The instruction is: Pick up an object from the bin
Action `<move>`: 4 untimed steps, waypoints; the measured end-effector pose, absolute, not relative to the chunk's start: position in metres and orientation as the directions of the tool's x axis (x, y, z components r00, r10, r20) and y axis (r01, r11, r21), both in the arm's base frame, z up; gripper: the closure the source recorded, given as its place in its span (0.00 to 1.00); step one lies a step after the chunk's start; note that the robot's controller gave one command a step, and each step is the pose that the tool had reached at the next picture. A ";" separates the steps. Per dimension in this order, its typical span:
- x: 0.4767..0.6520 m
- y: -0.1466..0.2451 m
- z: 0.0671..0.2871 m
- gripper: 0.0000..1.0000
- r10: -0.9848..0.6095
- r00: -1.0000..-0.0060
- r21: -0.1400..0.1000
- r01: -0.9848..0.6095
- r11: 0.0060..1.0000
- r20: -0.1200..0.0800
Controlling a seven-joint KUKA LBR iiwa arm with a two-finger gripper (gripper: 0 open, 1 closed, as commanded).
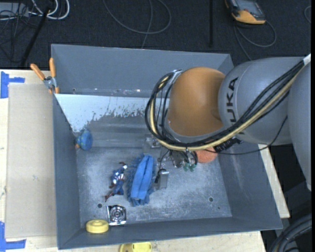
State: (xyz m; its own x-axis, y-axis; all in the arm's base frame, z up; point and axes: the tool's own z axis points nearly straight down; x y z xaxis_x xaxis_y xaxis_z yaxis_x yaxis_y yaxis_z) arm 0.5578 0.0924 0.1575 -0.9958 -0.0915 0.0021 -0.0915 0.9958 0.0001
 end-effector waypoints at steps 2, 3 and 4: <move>0.551 0.104 0.071 1.00 -0.023 -1.000 0.001 -0.023 1.000 -0.001; 0.551 0.104 0.071 1.00 -0.023 -1.000 0.001 -0.023 1.000 -0.001; 0.551 0.089 0.173 1.00 -0.013 -1.000 0.000 -0.013 1.000 0.000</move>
Offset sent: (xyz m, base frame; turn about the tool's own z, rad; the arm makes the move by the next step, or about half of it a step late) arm -0.0081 0.0109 -0.0875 0.0677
